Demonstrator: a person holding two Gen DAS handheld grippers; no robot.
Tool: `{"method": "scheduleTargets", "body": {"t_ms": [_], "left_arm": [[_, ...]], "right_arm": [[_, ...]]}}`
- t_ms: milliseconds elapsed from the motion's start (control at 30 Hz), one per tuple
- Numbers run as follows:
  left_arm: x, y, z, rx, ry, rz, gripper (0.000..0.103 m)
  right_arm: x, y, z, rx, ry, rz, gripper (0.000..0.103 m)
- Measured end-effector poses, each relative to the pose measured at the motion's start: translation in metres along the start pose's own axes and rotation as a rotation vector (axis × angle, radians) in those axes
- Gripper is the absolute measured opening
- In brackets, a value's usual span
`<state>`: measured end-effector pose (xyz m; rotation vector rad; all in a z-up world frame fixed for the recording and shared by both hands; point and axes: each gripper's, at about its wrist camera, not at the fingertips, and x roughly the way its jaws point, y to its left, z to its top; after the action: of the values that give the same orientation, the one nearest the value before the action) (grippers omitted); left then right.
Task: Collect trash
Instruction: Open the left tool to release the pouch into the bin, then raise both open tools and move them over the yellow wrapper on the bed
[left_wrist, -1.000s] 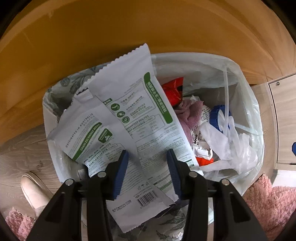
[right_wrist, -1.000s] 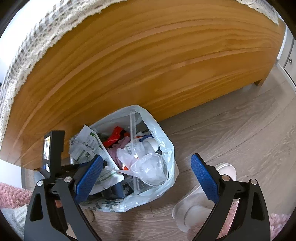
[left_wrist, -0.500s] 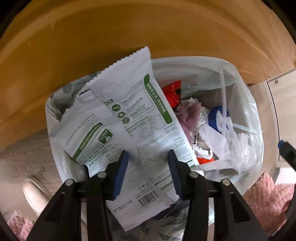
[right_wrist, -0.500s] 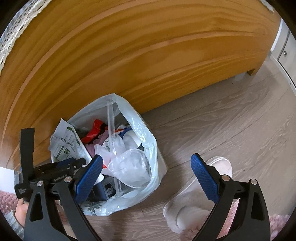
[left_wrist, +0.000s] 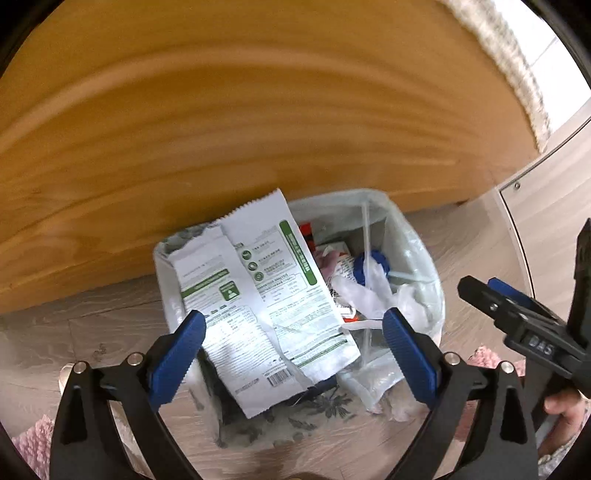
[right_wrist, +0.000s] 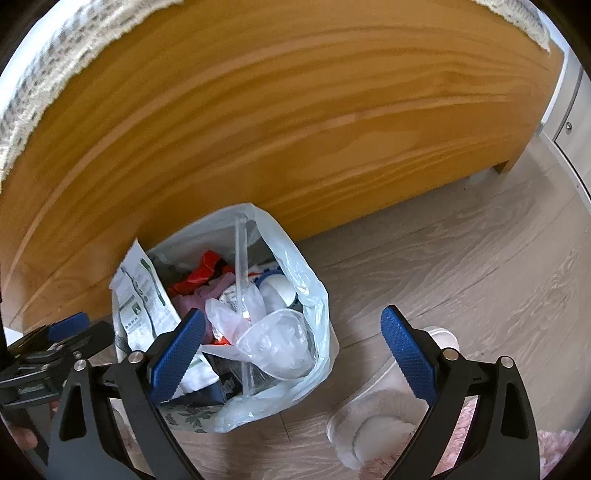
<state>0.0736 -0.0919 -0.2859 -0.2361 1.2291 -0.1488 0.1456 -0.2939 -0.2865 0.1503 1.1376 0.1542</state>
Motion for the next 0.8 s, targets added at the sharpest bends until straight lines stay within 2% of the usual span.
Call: {"method": "scheduleTargets", "body": {"t_ms": [167, 367, 400, 633, 800], "left_arm": [[-0.041, -0.013, -0.006, 0.057, -0.121, -0.055, 0.095], [-0.096, -0.028, -0.008, 0.153, -0.312, 0.019, 0.095], [-0.103, -0.029, -0.008, 0.163, -0.328, 0.034, 0.095], [-0.151, -0.033, -0.007, 0.207, -0.455, 0.051, 0.095], [-0.184, -0.024, -0.003, 0.181, -0.538, 0.047, 0.095]], "right_arm": [[-0.017, 0.010, -0.001, -0.033, -0.072, 0.007, 0.092], [-0.059, 0.029, -0.004, -0.111, -0.244, 0.017, 0.092], [-0.068, 0.033, -0.006, -0.127, -0.281, 0.024, 0.096], [-0.110, 0.052, -0.008, -0.201, -0.441, 0.067, 0.096], [-0.138, 0.058, 0.001, -0.221, -0.537, 0.087, 0.096]]}}
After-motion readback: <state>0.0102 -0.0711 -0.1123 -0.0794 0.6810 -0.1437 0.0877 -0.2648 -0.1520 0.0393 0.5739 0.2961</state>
